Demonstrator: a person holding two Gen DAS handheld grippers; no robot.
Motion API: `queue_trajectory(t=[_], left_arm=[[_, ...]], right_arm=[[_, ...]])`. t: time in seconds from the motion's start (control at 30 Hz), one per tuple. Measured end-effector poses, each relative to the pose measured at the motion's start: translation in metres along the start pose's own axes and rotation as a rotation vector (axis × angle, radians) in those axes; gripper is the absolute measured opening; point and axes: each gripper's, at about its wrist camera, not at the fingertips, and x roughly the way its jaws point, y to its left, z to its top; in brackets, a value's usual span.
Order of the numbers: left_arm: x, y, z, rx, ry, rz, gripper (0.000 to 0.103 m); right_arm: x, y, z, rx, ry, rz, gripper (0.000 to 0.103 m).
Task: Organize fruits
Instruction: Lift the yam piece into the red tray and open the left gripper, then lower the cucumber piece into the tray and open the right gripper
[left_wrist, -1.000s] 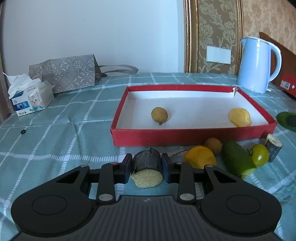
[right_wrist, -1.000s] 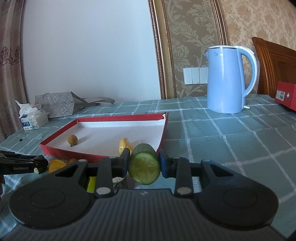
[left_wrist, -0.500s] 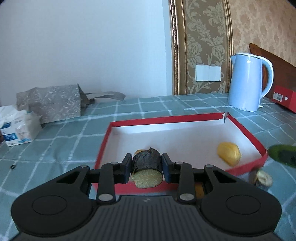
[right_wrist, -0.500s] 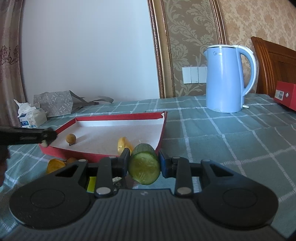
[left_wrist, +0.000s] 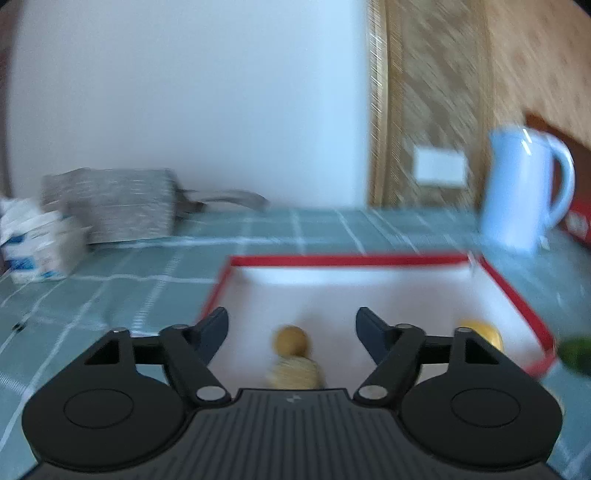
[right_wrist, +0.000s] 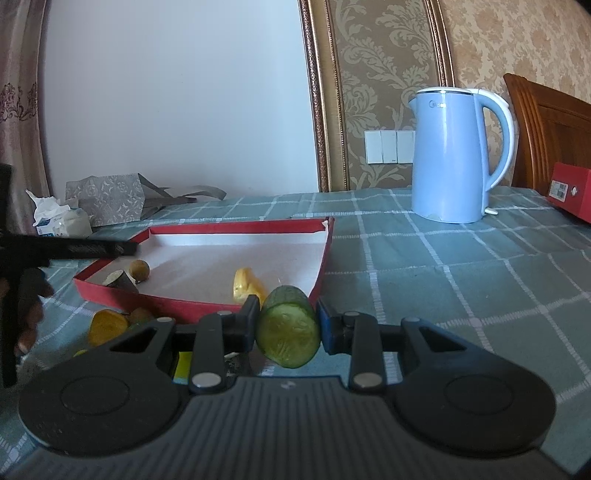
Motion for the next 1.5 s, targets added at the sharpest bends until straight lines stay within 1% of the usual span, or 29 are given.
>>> queue_trajectory(t=[0.07,0.13,0.2,0.27,0.43,0.53,0.67,0.73,0.9,1.07,1.13,1.2,1.23,1.27,1.33,1.37,1.4,1.43,1.47,1.5], left_arm=[[-0.012,0.016,0.001,-0.059,-0.024,0.001,0.077],[-0.024,0.033,-0.005,-0.112,-0.038,0.005,0.084],[-0.032,0.046,-0.016,-0.138,-0.021,0.009,0.084],[-0.035,0.055,-0.025,-0.152,0.03,0.0,0.084],[-0.044,0.06,-0.043,-0.126,0.091,-0.03,0.084],[-0.047,0.054,-0.049,-0.087,0.108,-0.048,0.084],[-0.047,0.043,-0.054,-0.024,0.126,-0.033,0.084],[-0.046,0.042,-0.054,-0.016,0.131,-0.028,0.084],[-0.041,0.043,-0.056,-0.019,0.166,-0.014,0.085],[-0.039,0.042,-0.055,-0.011,0.173,-0.017,0.084],[-0.039,0.041,-0.055,-0.005,0.173,-0.019,0.085],[-0.038,0.04,-0.055,0.001,0.174,-0.019,0.085],[-0.038,0.039,-0.055,0.003,0.175,-0.019,0.085],[-0.038,0.039,-0.055,0.005,0.176,-0.019,0.085],[-0.038,0.039,-0.055,0.006,0.175,-0.015,0.085],[-0.038,0.04,-0.055,0.004,0.174,-0.014,0.085],[-0.038,0.04,-0.055,0.002,0.173,-0.013,0.085],[-0.038,0.04,-0.055,-0.002,0.17,-0.013,0.085],[-0.039,0.041,-0.055,-0.006,0.167,-0.014,0.085],[-0.039,0.041,-0.055,-0.009,0.165,-0.017,0.085]], right_arm=[[0.0,0.0,-0.001,-0.001,0.0,-0.002,0.031],[0.0,-0.001,-0.001,-0.001,0.001,-0.001,0.031],[0.0,0.0,-0.001,-0.004,0.0,-0.003,0.031],[0.0,0.001,-0.002,-0.006,-0.001,-0.002,0.031],[-0.006,0.004,0.001,-0.016,-0.035,-0.003,0.031],[-0.008,0.009,0.006,-0.032,-0.046,0.0,0.031],[-0.003,0.025,0.02,-0.077,-0.056,0.016,0.031],[0.004,0.035,0.028,-0.108,-0.064,0.027,0.031],[0.033,0.063,0.041,-0.188,-0.042,0.053,0.031],[0.071,0.089,0.038,-0.269,0.019,0.054,0.031],[0.078,0.095,0.035,-0.287,0.03,0.059,0.031],[0.078,0.099,0.033,-0.307,0.012,0.04,0.048],[0.074,0.099,0.032,-0.306,-0.005,0.032,0.064],[0.068,0.097,0.032,-0.293,-0.031,0.028,0.072],[0.055,0.091,0.037,-0.267,-0.071,0.013,0.074],[0.046,0.085,0.039,-0.245,-0.097,-0.003,0.078],[0.039,0.079,0.041,-0.223,-0.116,-0.018,0.082],[0.031,0.072,0.043,-0.198,-0.13,-0.038,0.094],[0.025,0.065,0.043,-0.183,-0.136,-0.059,0.097],[0.017,0.057,0.041,-0.166,-0.151,-0.081,0.097]])
